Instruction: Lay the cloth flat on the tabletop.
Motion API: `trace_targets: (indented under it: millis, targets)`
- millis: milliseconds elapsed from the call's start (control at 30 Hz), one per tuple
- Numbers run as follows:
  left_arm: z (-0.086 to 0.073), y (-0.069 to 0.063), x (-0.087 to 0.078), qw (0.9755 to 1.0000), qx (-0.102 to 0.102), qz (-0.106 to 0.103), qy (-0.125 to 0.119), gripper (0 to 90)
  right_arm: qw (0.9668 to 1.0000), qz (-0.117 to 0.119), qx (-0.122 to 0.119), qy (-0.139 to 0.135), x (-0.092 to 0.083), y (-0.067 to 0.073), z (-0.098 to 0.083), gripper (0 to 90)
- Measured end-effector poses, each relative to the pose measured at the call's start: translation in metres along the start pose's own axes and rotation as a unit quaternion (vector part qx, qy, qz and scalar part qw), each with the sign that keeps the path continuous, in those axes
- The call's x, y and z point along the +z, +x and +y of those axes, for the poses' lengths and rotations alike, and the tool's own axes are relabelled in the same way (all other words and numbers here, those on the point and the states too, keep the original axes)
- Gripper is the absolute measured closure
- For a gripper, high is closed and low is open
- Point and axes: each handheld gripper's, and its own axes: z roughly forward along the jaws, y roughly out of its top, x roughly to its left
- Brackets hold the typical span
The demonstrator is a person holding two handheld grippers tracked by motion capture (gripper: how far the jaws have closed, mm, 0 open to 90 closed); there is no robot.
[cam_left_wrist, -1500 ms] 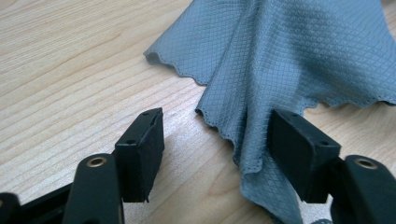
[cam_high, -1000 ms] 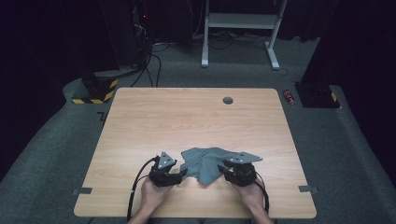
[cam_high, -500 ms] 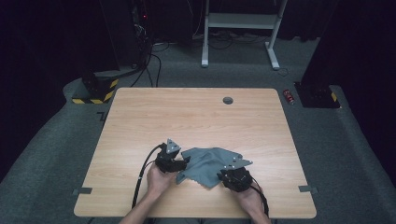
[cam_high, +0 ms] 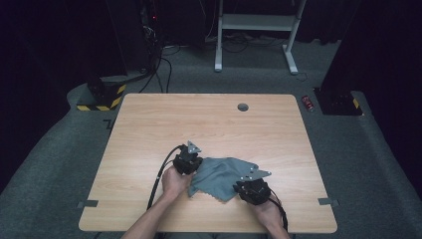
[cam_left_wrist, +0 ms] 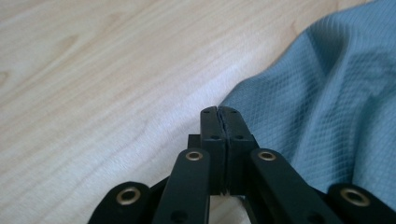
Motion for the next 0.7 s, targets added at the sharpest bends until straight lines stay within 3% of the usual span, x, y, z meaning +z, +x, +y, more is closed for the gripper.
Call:
trace_targets:
  millis: [200,233,333,433,533,633,700]
  targets:
    - [0.017,0.018,-0.036,0.9975,-0.022,0.005,-0.067,89.9,1.0000,-0.003,0.001,-0.002,0.002,0.000,0.001,76.4]
    - [0.019,0.020,-0.044,0.9967,-0.019,0.009,-0.078,89.9,1.0000,-0.005,-0.001,-0.002,0.002,0.000,0.002,76.1]
    - [0.018,0.015,-0.064,0.9940,-0.006,-0.009,-0.109,89.8,0.9999,-0.010,-0.001,-0.004,0.005,0.001,0.004,75.1]
    - [0.005,-0.003,-0.068,0.9932,0.021,-0.042,-0.106,89.6,0.9999,-0.013,0.001,-0.005,0.006,0.002,0.005,74.1]
    - [-0.014,-0.026,-0.059,0.9929,0.052,-0.075,-0.076,89.4,0.9999,-0.009,0.002,-0.006,0.006,0.002,0.005,72.5]
    - [-0.031,-0.046,-0.044,0.9921,0.078,-0.090,-0.041,89.3,0.9999,0.001,0.010,-0.007,0.004,-0.001,0.007,72.2]
    - [-0.039,-0.051,-0.036,0.9918,0.079,-0.096,-0.030,89.1,0.9996,-0.011,0.014,-0.023,-0.001,-0.006,0.011,71.4]
